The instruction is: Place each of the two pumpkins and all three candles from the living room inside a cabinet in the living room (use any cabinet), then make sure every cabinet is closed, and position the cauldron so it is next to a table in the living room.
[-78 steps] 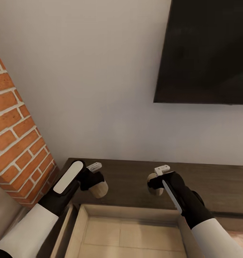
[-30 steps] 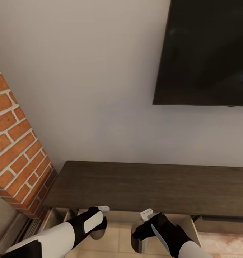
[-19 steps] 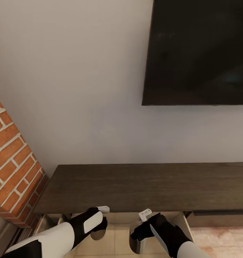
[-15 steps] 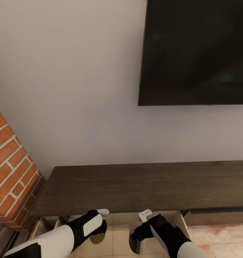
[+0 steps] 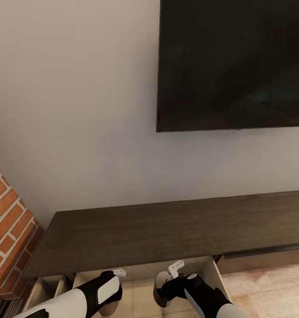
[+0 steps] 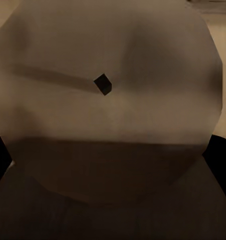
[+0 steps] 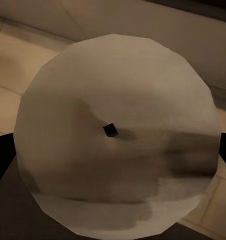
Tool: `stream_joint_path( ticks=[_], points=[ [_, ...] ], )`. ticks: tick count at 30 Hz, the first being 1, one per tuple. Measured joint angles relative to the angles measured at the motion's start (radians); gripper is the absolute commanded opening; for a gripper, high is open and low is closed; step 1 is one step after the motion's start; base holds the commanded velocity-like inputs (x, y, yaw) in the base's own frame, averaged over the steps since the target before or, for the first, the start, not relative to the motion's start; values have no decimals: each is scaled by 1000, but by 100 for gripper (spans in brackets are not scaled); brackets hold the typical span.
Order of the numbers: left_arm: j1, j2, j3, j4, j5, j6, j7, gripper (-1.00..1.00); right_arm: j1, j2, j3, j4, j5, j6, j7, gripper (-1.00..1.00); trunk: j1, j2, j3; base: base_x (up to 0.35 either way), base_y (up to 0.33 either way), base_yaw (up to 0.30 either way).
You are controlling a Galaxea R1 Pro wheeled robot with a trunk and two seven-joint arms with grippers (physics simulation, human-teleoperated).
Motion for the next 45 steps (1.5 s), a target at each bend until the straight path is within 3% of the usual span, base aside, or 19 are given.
stream_joint_path(
  ticks=[8, 17, 41, 45],
  points=[
    [10, 6, 1, 4, 3, -83, -47, -100, -1, 7, 0, 1, 1, -1, -3, -100, 0, 0, 0, 0, 0, 155],
    [11, 7, 0, 6, 3, -87, -54, -100, -1, 6, -1, 1, 1, -1, -2, -100, 0, 0, 0, 0, 0, 226],
    [11, 5, 2, 3, 9, -139, -55, -100, 0, 7, -3, 26, 2, -3, 0, -100, 0, 0, 0, 0, 0, 3],
    [10, 5, 2, 3, 7, -139, -55, -100, -1, 7, -3, 26, 2, -2, 0, -100, -15, 28, 13, 0, 0, 0]
  ],
)
